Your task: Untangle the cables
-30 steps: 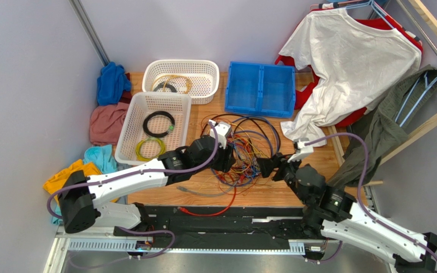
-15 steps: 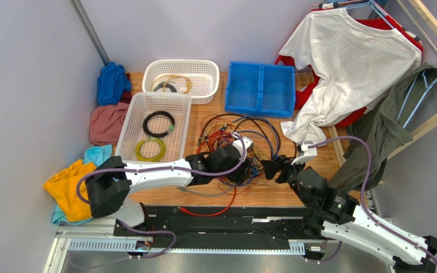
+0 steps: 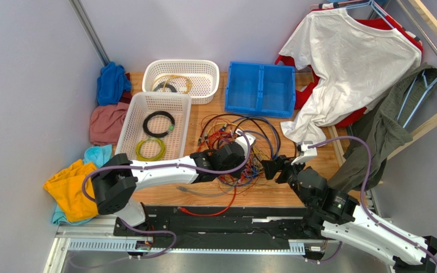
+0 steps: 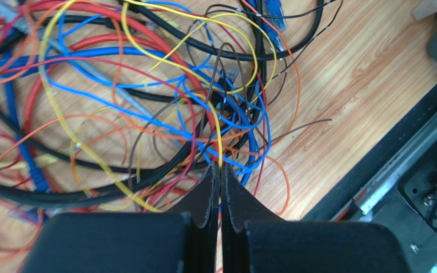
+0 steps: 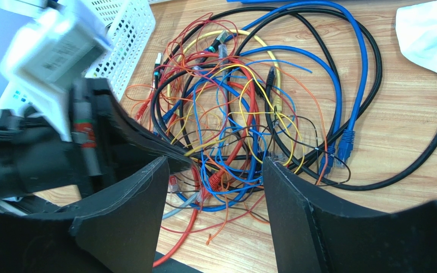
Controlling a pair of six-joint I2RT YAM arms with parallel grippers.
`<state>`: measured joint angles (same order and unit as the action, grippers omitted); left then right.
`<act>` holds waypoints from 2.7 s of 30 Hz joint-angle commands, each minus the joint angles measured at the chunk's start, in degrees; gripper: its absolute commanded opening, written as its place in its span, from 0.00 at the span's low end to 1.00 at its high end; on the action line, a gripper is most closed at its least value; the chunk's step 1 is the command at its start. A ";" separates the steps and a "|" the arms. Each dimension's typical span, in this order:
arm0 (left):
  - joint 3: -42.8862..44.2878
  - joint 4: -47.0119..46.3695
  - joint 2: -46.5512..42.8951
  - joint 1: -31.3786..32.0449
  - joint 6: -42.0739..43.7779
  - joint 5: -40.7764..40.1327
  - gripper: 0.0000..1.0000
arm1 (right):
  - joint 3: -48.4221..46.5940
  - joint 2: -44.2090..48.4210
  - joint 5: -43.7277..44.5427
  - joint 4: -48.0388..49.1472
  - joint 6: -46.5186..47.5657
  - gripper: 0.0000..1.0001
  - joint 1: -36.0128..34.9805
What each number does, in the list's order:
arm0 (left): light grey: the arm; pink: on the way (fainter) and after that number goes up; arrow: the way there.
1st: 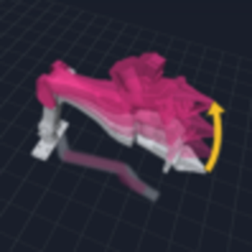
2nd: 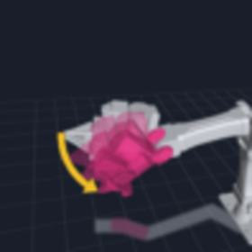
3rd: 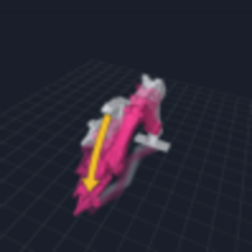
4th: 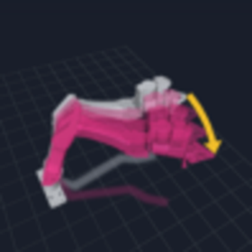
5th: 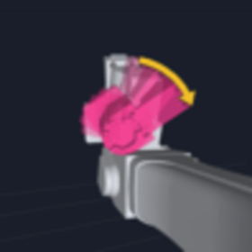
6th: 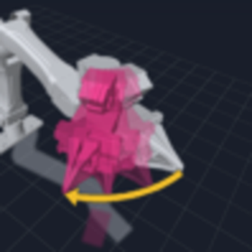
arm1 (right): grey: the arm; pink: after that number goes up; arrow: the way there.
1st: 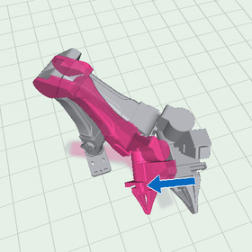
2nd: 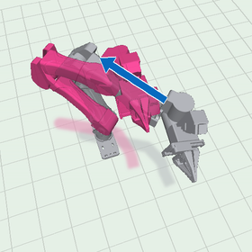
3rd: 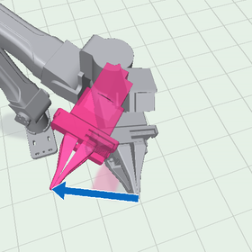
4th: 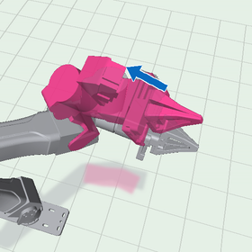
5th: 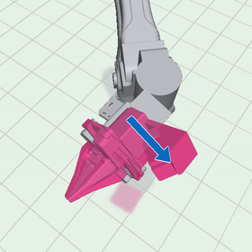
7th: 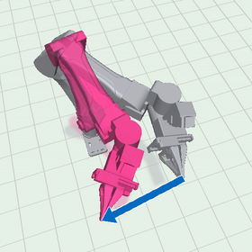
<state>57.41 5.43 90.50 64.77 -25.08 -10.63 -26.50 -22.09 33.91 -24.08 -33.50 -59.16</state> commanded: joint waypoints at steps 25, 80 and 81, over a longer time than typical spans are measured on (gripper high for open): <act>64.48 29.72 -14.30 0.00 23.49 -12.12 0.00 | -4.35 -6.30 -10.62 13.35 4.75 0.64 0.09; 73.02 22.70 -14.74 0.09 32.81 -20.30 0.00 | -4.71 -46.75 -3.50 28.47 -2.10 0.00 10.90; 72.85 22.61 -14.74 0.09 32.73 -20.39 0.00 | -4.26 -46.04 -3.59 28.21 -2.10 0.00 10.82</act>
<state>130.85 30.57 76.75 64.79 5.48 -29.34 -32.73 -72.47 26.79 5.06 -33.95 -48.56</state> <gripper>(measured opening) 0.008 0.008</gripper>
